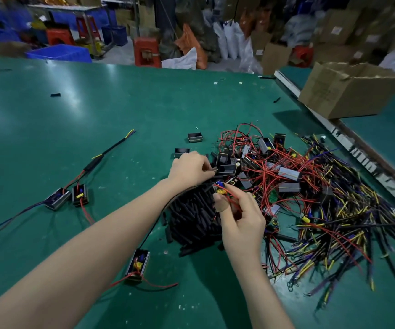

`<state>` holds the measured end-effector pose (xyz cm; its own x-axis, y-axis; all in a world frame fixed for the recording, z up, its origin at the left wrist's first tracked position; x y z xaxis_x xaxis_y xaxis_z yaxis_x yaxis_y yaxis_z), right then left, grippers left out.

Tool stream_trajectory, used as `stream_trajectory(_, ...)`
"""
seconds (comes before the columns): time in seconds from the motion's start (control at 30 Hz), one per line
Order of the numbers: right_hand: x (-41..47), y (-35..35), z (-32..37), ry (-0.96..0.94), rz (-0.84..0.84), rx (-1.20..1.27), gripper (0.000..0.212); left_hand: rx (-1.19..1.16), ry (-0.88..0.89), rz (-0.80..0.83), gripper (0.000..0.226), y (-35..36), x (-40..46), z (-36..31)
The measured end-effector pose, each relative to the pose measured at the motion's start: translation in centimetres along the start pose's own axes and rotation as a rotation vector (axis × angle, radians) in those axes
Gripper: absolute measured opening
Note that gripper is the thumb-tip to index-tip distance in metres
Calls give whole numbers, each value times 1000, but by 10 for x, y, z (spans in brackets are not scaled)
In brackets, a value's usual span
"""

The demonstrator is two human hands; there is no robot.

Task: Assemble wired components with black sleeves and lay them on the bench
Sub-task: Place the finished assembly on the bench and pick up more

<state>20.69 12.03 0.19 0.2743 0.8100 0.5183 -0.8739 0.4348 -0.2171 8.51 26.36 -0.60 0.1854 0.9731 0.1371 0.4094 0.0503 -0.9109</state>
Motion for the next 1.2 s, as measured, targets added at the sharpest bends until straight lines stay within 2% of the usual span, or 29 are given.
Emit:
stream_trajectory(0.13, -2, 0, 2, -4, -26, 7, 21, -311, 165, -202, 11, -21, -23, -4)
stream_trajectory(0.23, -3, -1, 4, -9, -51, 0, 22, -437, 188, -330, 30, -32, -43, -1)
stream_trajectory(0.33, -4, -4, 2, -16, -91, -9, 22, -488, 170, -364, 41, -35, -54, 4)
stream_trajectory(0.5, -5, -2, 1, -26, -82, -13, 22, -487, 205, -344, 49, -41, -60, 2)
stream_trajectory(0.63, -2, -8, 3, -104, -108, -81, 22, -522, 227, -334, 48, -48, -66, -5)
stream_trajectory(0.73, 4, -16, 3, -163, -135, -137, 23, -530, 287, -259, 45, -52, -73, -14)
stream_trajectory(0.9, 3, -17, 7, -295, -69, -229, 27, -532, 376, -68, 47, -49, -89, -29)
stream_trajectory(1.2, 0, -13, 6, -300, 56, -176, 34, -371, 435, -66, 47, -57, -94, -33)
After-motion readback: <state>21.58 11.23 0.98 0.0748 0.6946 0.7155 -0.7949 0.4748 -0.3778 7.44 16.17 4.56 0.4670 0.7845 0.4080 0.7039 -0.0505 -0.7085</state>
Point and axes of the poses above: each hand's wrist, its own x-axis towards the middle knuckle, its own y-axis out of the palm, z = x × y, the point moved 6 cm from there along x, towards the middle knuckle, and after that the axes turned 1 degree about -z, right-handed, at the moved point
